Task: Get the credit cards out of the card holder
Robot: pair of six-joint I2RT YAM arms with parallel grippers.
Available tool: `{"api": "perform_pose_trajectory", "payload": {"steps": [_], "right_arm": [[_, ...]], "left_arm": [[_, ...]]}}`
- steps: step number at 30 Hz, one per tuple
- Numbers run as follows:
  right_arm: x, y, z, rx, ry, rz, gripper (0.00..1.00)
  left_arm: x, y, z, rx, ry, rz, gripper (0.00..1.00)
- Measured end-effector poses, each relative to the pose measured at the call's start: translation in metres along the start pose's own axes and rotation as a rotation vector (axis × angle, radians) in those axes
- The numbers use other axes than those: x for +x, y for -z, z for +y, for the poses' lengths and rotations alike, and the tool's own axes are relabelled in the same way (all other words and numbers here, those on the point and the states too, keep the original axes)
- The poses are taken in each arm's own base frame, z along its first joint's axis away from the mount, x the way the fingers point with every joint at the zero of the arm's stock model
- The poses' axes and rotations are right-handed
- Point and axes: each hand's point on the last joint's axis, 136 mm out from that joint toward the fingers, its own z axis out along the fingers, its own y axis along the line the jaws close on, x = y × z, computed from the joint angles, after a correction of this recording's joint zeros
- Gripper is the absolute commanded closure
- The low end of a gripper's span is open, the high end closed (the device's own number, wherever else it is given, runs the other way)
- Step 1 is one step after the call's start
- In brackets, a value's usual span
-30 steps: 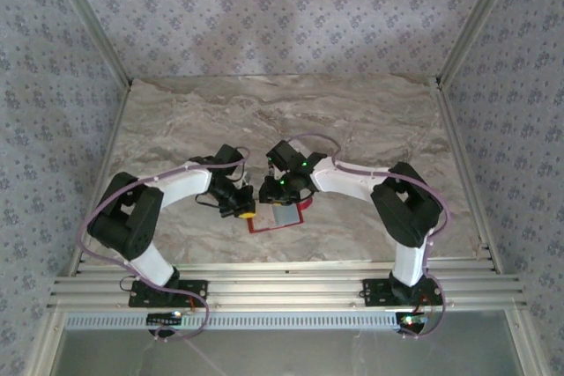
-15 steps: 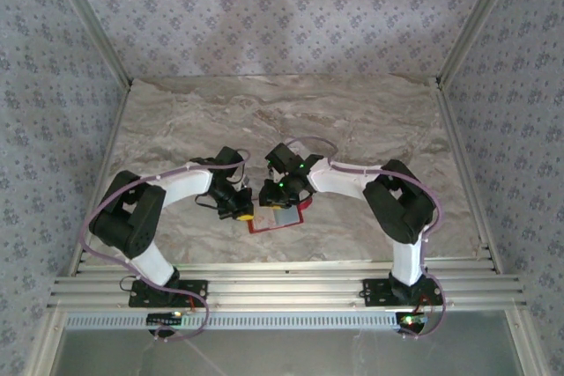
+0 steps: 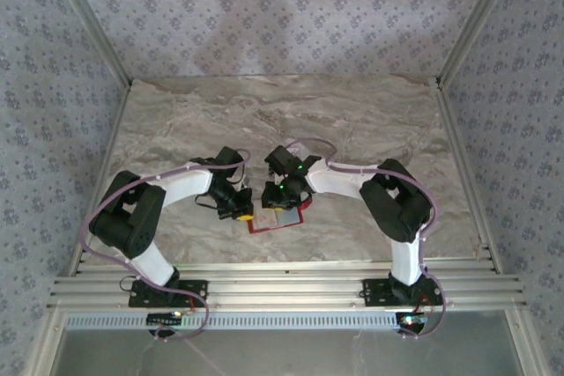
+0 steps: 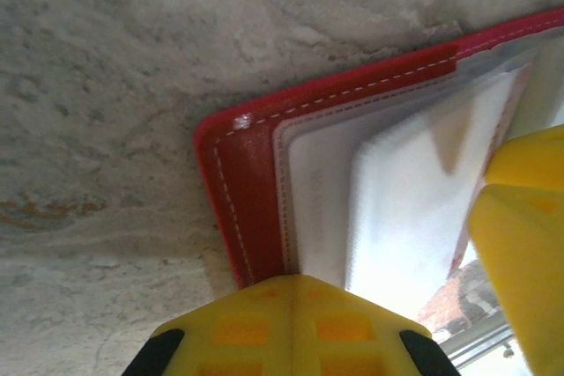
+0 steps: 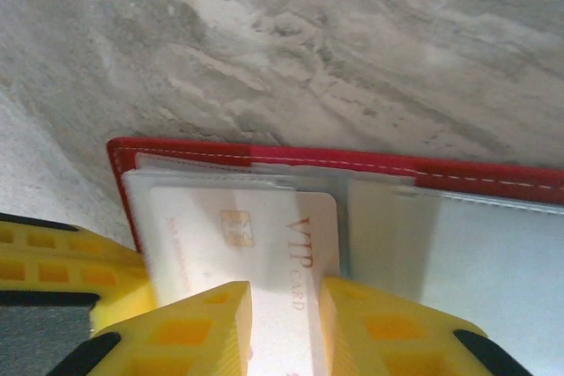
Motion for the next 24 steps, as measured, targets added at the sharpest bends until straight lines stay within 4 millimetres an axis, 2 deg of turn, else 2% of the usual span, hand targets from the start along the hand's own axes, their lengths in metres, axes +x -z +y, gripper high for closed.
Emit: {"api": "perform_pose_trajectory", "payload": {"steps": [7,14,18,24], "right_arm": [[0.0,0.001,-0.003,0.024,0.003,-0.009,0.72],[0.005,0.015,0.0,-0.009,0.0,-0.028,0.71],[0.008,0.014,0.003,-0.038,-0.011,-0.022,0.71],[0.007,0.013,0.009,-0.086,-0.024,-0.018,0.71]], "left_arm": [[-0.001,0.002,0.008,-0.037,-0.005,-0.004,1.0],[-0.012,0.014,0.018,-0.089,-0.002,-0.033,1.0],[-0.019,0.022,0.011,-0.078,-0.017,-0.05,1.0],[-0.015,0.025,-0.006,0.006,-0.028,-0.033,1.0]]}}
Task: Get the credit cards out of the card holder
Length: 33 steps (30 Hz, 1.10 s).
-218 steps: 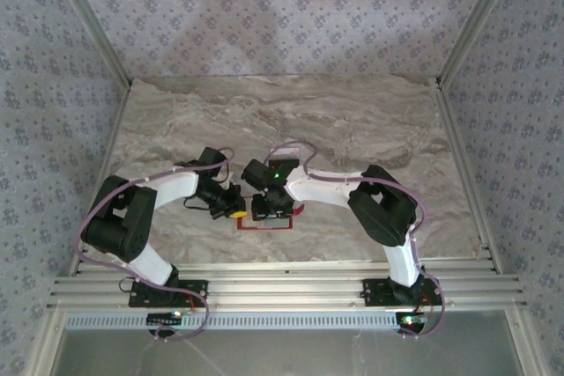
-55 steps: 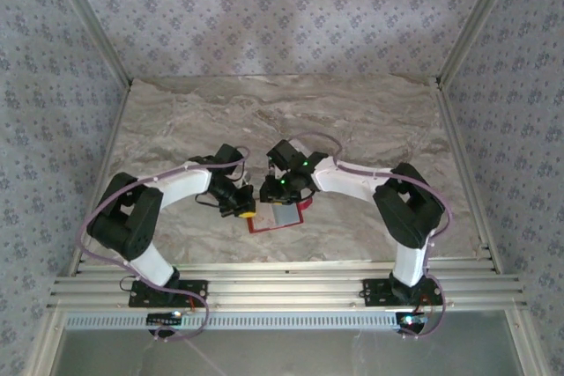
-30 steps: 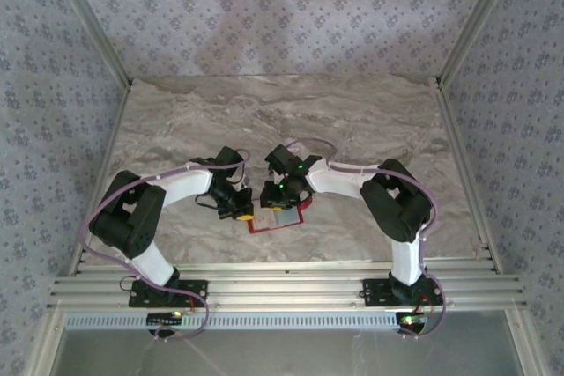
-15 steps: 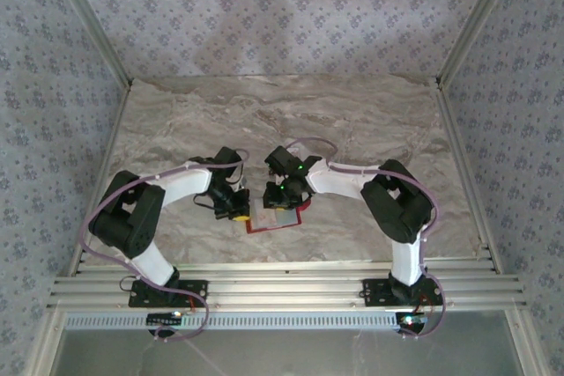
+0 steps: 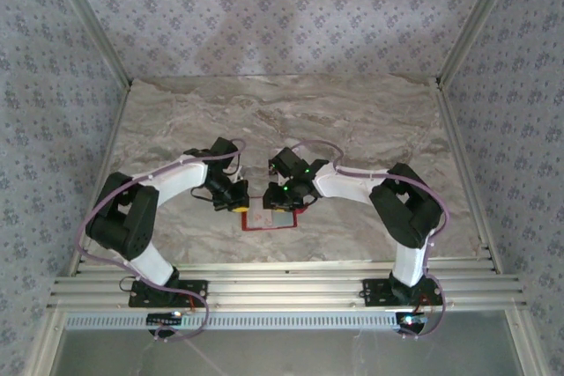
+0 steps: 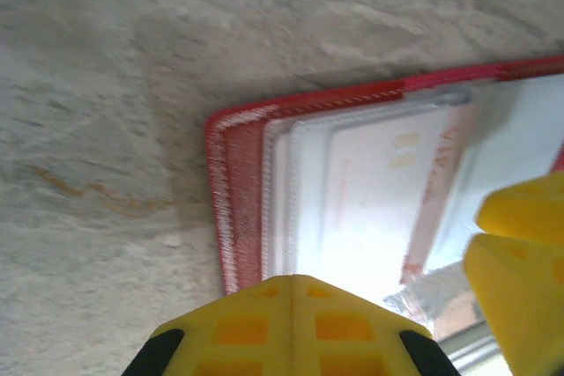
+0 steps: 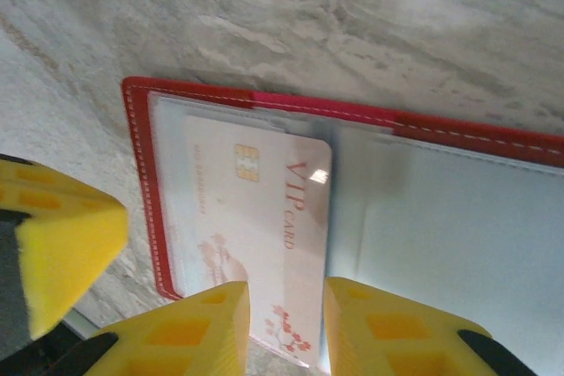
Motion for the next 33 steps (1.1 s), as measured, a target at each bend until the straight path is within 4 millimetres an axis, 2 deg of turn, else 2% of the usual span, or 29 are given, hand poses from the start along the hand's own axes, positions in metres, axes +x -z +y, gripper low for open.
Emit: {"api": "perform_pose_trajectory", "payload": {"steps": [6,14,21,33], "right_arm": [[-0.005,-0.003,0.003,-0.031,-0.007,-0.002,0.71],[-0.002,-0.014,-0.008,-0.016,-0.023,0.017,0.71],[-0.002,-0.016,-0.008,-0.034,-0.02,0.019,0.71],[-0.001,-0.021,-0.004,-0.138,-0.04,0.006,0.8]], "left_arm": [[0.005,-0.006,-0.01,0.053,-0.005,0.028,1.0],[0.011,-0.022,0.006,-0.001,0.02,0.075,1.0],[0.011,-0.022,0.007,-0.007,0.006,0.074,1.0],[0.011,-0.023,0.008,-0.013,-0.005,0.074,1.0]]}}
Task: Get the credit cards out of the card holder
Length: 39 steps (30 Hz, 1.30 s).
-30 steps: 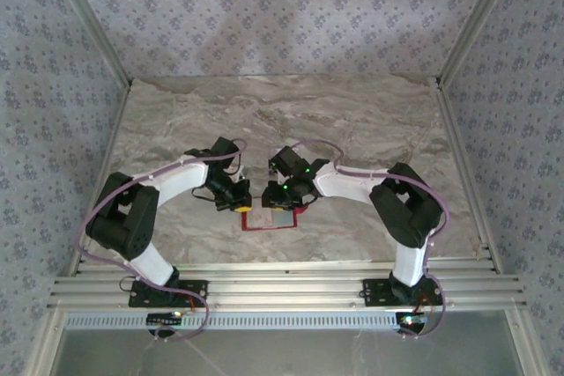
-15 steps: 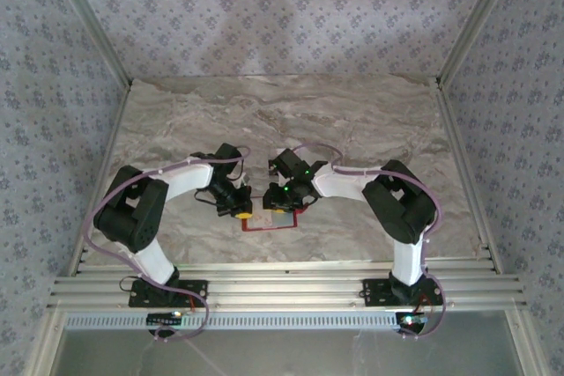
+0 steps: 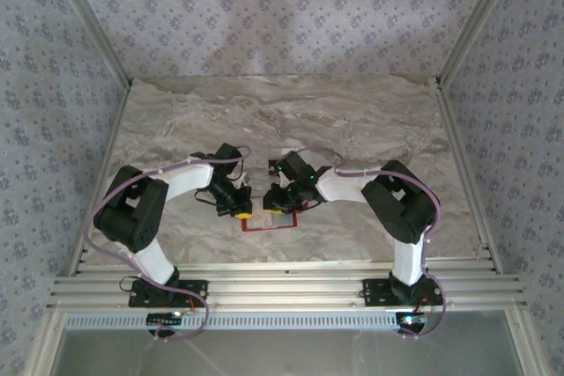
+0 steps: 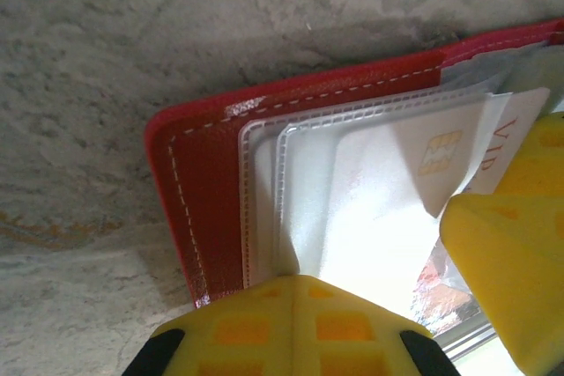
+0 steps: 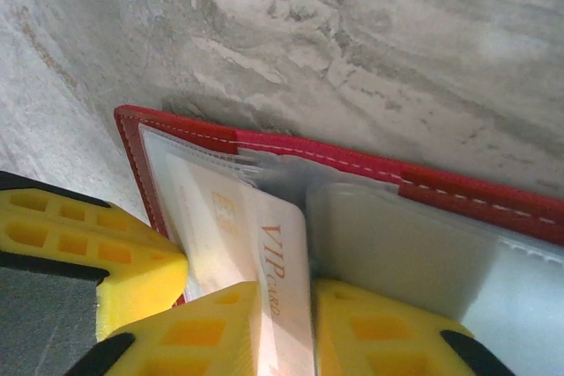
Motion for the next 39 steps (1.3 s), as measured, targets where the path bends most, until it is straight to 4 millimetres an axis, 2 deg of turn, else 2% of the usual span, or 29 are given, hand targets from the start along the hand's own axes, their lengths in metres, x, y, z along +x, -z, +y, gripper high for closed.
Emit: {"api": "perform_pose_trajectory", "payload": {"steps": [8,16,27,33,39], "right_arm": [[0.002,0.005,0.0,-0.024,-0.001,-0.022,0.86],[0.001,0.025,-0.004,0.008,-0.005,-0.056,0.89],[-0.001,0.05,-0.004,0.066,0.051,-0.1,1.0],[-0.013,0.074,-0.003,0.152,0.149,-0.127,1.0],[-0.034,0.105,0.007,0.265,0.379,-0.166,1.0]], "left_arm": [[0.001,0.0,0.0,-0.002,0.001,0.002,1.0],[0.001,0.0,0.0,-0.003,-0.001,0.003,1.0],[0.0,0.001,0.001,-0.014,-0.006,-0.008,1.0],[0.001,0.005,0.006,-0.049,-0.005,-0.023,1.0],[-0.002,0.011,0.007,-0.068,-0.014,-0.057,0.98]]}}
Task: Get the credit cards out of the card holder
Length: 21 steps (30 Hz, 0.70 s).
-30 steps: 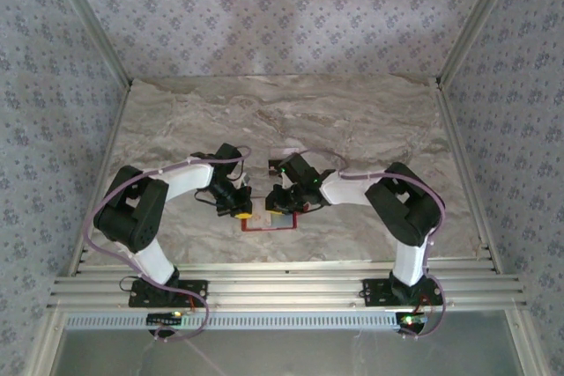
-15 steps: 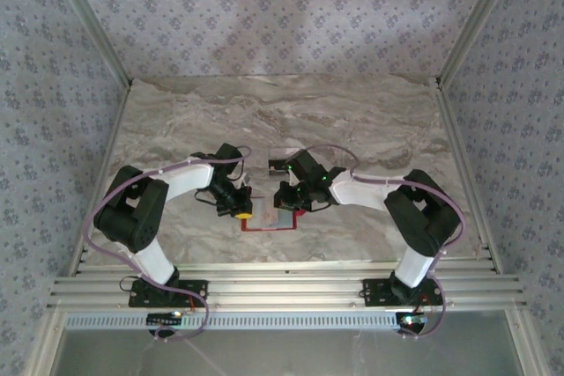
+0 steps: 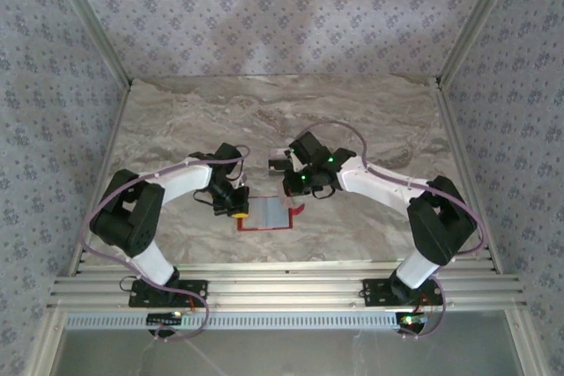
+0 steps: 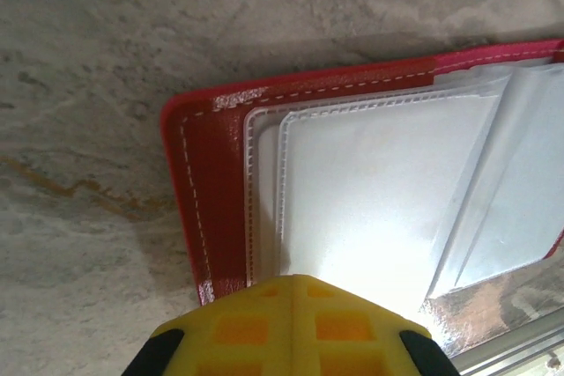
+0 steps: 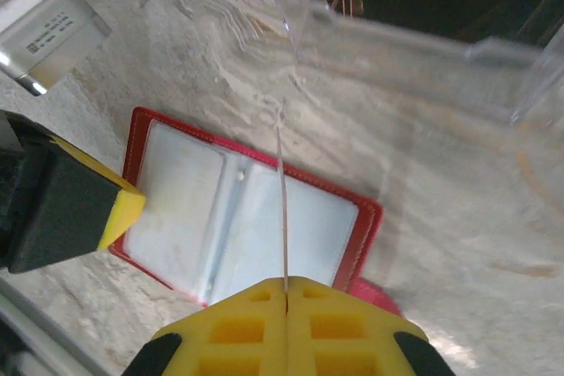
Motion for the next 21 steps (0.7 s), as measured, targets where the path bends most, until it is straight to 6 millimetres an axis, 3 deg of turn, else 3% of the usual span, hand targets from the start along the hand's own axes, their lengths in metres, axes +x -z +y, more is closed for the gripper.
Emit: {"api": "perform_pose_trajectory", "payload": {"steps": [9,21], "right_arm": [[-0.059,0.044,0.002,0.133,0.57,-0.081,1.0],[-0.104,0.027,-0.017,0.184,1.111,0.088,1.0]], "left_arm": [[-0.006,0.015,-0.002,0.005,-0.009,-0.058,0.96],[-0.005,0.028,0.027,0.053,0.108,-0.129,0.93]]}}
